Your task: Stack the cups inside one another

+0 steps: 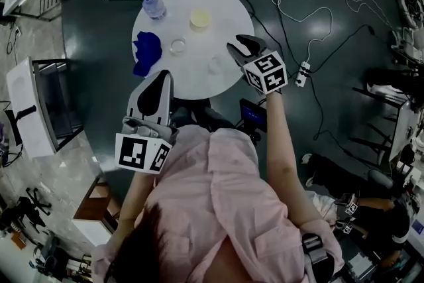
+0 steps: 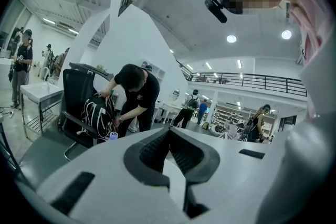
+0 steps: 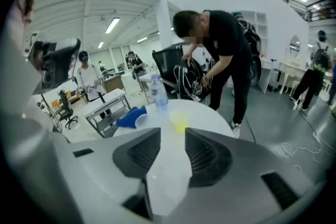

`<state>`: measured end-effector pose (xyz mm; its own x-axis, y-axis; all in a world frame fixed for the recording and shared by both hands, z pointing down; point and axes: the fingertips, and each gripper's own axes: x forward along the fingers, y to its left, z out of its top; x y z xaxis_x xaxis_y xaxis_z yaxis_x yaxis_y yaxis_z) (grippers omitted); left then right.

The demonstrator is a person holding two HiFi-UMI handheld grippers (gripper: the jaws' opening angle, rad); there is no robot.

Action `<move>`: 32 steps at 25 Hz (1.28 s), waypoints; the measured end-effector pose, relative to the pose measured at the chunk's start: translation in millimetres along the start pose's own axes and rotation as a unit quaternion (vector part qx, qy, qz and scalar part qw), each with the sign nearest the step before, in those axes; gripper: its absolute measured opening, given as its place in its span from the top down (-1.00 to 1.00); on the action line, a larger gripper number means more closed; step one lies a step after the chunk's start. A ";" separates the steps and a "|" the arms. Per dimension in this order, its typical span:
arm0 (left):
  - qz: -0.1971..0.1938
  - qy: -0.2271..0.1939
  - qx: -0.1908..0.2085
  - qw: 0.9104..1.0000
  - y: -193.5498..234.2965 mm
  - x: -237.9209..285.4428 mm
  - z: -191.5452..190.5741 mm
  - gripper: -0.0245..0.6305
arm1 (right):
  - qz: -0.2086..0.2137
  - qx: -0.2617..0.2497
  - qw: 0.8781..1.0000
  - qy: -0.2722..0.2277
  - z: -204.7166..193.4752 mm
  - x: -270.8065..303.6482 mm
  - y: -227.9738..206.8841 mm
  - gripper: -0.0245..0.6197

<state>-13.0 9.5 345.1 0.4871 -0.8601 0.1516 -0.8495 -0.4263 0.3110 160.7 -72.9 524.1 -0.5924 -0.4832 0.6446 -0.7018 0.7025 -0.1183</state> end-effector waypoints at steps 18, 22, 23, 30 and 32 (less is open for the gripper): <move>0.022 -0.004 0.005 1.000 -9.2 -11.7 -4.4 0.88 | 0.061 0.066 0.982 0.166 -105.5 51.0 23.7 0.53; 0.028 -0.008 0.009 1.000 -12.2 -15.4 -3.3 0.88 | 0.058 0.078 0.982 0.164 -108.5 50.8 21.8 0.53; 0.030 -0.008 0.011 0.999 -13.3 -16.6 -3.1 0.88 | 0.057 0.080 0.981 0.165 -110.0 50.6 20.9 0.53; 0.044 -0.009 0.014 0.999 -22.9 -22.0 -8.2 0.88 | 0.070 0.104 0.975 0.185 -126.2 58.8 18.1 0.53; 0.047 -0.010 0.014 0.999 -25.5 -22.6 -11.1 0.88 | 0.073 0.109 0.974 0.183 -128.1 60.8 18.6 0.53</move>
<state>-0.1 42.9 344.2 0.4006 -0.9020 0.1610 -0.8970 -0.3503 0.2698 162.3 -22.3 657.9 -0.5390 -0.1393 0.8307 -0.7114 0.6033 -0.3604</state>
